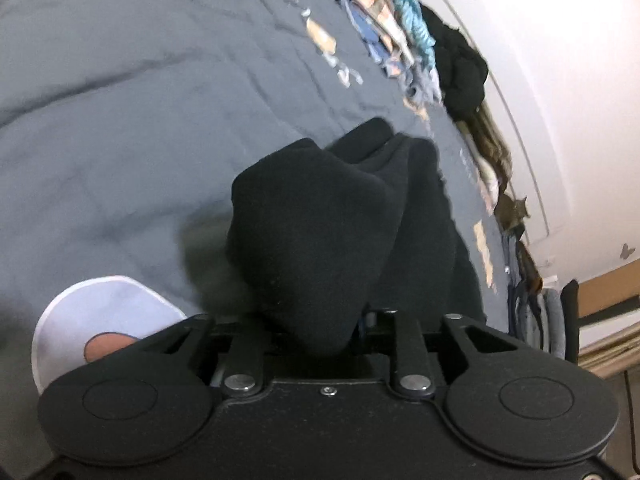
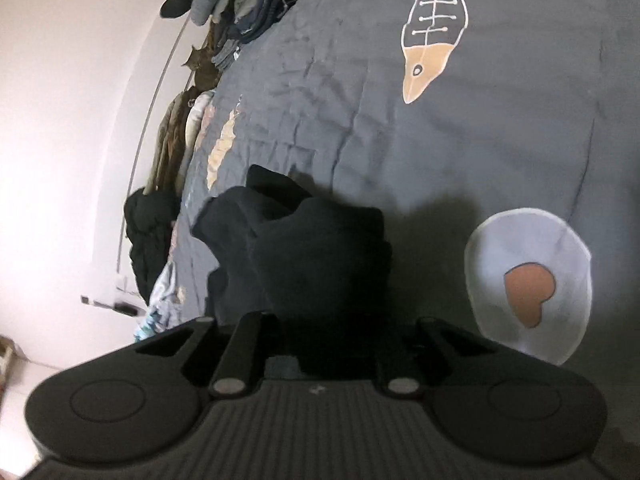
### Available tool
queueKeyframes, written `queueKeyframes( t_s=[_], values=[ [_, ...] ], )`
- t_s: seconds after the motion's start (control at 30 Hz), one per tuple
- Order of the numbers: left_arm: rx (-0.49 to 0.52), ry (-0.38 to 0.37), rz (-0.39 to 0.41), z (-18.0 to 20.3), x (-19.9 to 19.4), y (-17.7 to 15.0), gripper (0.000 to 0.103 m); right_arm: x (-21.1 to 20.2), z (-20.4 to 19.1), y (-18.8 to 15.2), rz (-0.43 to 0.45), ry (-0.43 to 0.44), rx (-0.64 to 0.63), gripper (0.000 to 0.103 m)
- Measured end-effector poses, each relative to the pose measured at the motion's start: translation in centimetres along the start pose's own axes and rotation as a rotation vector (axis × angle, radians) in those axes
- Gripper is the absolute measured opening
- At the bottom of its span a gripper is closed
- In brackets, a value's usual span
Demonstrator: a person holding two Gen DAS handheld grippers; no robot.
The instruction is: Fold clothes
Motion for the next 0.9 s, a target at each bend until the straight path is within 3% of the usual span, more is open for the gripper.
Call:
queueKeyframes(
  t_s=[0.07,0.1,0.13,0.17,0.2,0.27,0.43,0.57,0.63,0.7,0.77,0.83,0.9],
  values=[
    [0.027,-0.019,0.011,0.9,0.2,-0.1,0.055,-0.1,-0.6,-0.3,0.026,-0.001,-0.026,0.019],
    [0.036,-0.029,0.022,1.3,0.4,-0.1,0.055,-0.1,-1.0,-0.4,0.039,-0.003,-0.041,0.023],
    [0.046,-0.025,0.037,1.3,0.4,-0.1,0.042,-0.1,-1.3,-0.7,0.055,-0.011,-0.065,0.024],
    [0.056,-0.021,0.051,1.3,0.5,0.0,0.015,-0.1,-1.7,-0.7,0.07,-0.015,-0.086,0.024],
    [0.055,-0.022,0.06,1.2,0.5,0.1,0.014,-0.2,-1.8,-0.7,0.084,-0.008,-0.093,0.016],
    [0.013,-0.055,0.056,0.7,-0.2,0.9,0.014,-0.5,-1.9,0.0,0.089,0.032,-0.066,0.012],
    [0.069,-0.106,0.065,1.2,-2.4,1.7,0.014,-1.7,-2.5,2.3,0.068,0.135,0.005,0.011],
    [-0.006,-0.033,-0.024,-1.0,-0.7,1.1,0.015,-1.1,-0.8,2.5,0.011,0.079,0.039,0.011],
    [0.009,0.025,-0.063,-1.5,0.1,0.4,0.021,-0.5,0.5,2.1,-0.037,0.0,0.038,0.012],
    [0.05,0.062,-0.039,-1.4,-0.1,0.2,0.027,-0.5,1.0,1.6,-0.054,-0.03,-0.007,0.016],
    [0.08,0.086,-0.017,-0.8,-0.7,0.2,0.049,-1.3,0.3,1.3,-0.04,-0.041,-0.056,0.022],
    [0.076,0.065,-0.011,-0.4,-0.9,-0.2,0.06,-2.0,-0.9,1.0,-0.016,-0.063,-0.129,0.027],
    [0.076,0.058,-0.018,-0.1,-0.7,-1.1,0.06,-2.2,-1.5,0.4,0.006,-0.073,-0.164,0.048]
  ],
)
Point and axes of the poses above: each gripper's, at about its wrist camera, not at the fingertips, and x roughly the way its jaws point, z to its right, y to its top, the point moved 4 cm from there along x, roughly the way its jaws point, and after that the axes turned 2 degrees about y, right-handed, at the moved point
